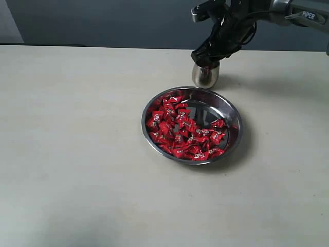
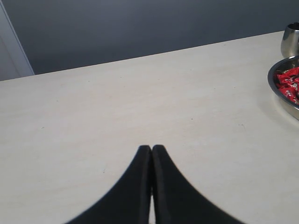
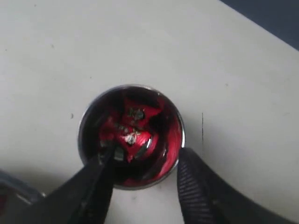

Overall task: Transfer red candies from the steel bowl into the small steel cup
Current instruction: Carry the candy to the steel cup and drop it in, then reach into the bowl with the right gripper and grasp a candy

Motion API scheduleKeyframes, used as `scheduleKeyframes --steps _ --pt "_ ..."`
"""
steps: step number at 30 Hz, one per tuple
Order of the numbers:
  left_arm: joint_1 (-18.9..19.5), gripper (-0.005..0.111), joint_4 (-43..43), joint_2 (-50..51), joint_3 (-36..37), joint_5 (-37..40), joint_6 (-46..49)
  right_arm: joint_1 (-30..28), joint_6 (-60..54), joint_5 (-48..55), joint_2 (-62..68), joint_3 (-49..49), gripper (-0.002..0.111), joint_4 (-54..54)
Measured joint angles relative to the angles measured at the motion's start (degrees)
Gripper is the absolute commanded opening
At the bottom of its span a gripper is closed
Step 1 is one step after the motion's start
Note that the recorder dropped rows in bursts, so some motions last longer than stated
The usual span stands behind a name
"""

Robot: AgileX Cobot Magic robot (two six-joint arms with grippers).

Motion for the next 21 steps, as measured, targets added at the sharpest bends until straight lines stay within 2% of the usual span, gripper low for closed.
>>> scheduleKeyframes --steps 6,11,14,21 --pt "0.0 0.000 0.0 0.0 0.0 0.0 0.0 0.0 -1.7 11.7 -3.9 0.0 0.043 1.9" --pt "0.0 0.000 0.0 0.0 0.0 0.0 0.0 0.0 -10.3 22.5 -5.3 0.0 0.043 14.8" --pt "0.0 0.000 0.0 0.0 0.0 0.0 0.0 0.5 -12.6 23.6 -4.8 0.1 0.043 19.8" --pt "0.0 0.000 0.0 0.0 0.0 0.0 0.0 2.2 -13.4 24.0 -1.6 0.5 0.043 21.0"
